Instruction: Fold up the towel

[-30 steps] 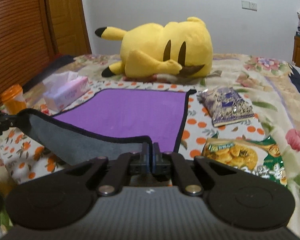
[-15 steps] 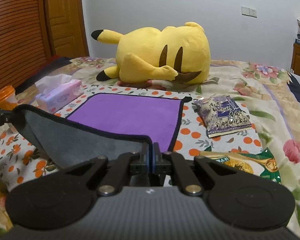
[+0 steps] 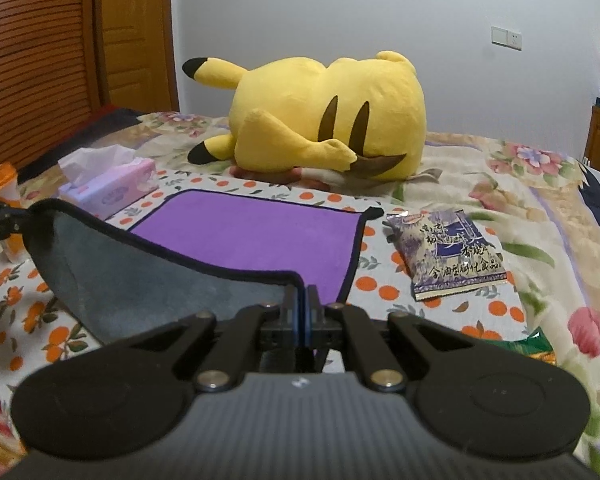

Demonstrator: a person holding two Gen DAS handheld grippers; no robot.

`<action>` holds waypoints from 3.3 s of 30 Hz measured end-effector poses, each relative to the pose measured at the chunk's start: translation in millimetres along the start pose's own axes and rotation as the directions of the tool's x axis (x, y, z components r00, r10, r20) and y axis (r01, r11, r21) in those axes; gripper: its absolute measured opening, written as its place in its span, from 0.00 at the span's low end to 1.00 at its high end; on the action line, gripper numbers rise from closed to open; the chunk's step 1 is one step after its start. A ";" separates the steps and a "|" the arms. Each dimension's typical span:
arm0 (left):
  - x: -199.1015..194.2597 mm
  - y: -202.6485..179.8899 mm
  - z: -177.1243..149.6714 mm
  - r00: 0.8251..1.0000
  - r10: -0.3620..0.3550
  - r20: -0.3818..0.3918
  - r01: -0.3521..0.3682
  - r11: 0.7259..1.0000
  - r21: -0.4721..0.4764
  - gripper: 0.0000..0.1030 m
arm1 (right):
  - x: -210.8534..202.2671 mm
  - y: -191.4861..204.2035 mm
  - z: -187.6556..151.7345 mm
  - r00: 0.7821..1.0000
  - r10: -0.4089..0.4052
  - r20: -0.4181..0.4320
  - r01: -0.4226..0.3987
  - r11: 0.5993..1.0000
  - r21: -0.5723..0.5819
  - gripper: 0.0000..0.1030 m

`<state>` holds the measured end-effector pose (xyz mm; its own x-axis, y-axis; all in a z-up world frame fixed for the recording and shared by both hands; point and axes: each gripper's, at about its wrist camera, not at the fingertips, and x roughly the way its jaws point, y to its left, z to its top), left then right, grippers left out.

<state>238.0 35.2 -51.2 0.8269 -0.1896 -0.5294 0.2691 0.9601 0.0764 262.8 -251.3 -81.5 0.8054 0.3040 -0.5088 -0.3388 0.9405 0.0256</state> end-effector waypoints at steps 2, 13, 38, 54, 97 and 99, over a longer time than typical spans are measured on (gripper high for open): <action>3.0 1.5 1.2 1.000 0.001 -0.001 -0.001 1.000 0.000 0.06 | 3.1 -0.9 0.3 1.000 -0.001 -0.001 0.001 1.000 -0.006 0.03; 10.9 8.3 14.4 1.000 0.011 0.020 -0.011 1.000 0.001 0.06 | 10.4 -4.1 15.0 1.000 -0.001 0.030 0.001 1.000 -0.016 0.03; 36.6 19.1 46.5 0.998 0.028 0.063 -0.029 1.000 0.004 0.06 | 21.4 2.8 37.1 0.992 -0.039 0.119 0.048 0.996 -0.074 0.03; 61.3 19.1 75.6 0.992 0.075 0.099 -0.078 0.996 0.030 0.06 | 47.2 -1.8 63.4 0.980 -0.094 0.173 0.113 0.988 -0.107 0.03; 181.0 41.1 62.9 0.974 0.220 -0.050 -0.220 0.975 0.017 0.10 | 161.1 0.2 70.6 0.983 -0.178 -0.051 0.169 0.974 -0.154 0.03; 182.8 41.2 63.3 0.973 0.226 -0.049 -0.225 0.974 0.024 0.10 | 162.3 -1.4 69.8 0.983 -0.174 -0.057 0.165 0.977 -0.138 0.04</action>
<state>431.5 27.0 -91.3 0.8411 0.0423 -0.5392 0.0881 0.9729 0.2137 427.9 -192.7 -104.1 0.8231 0.1265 -0.5537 -0.2651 0.9477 -0.1776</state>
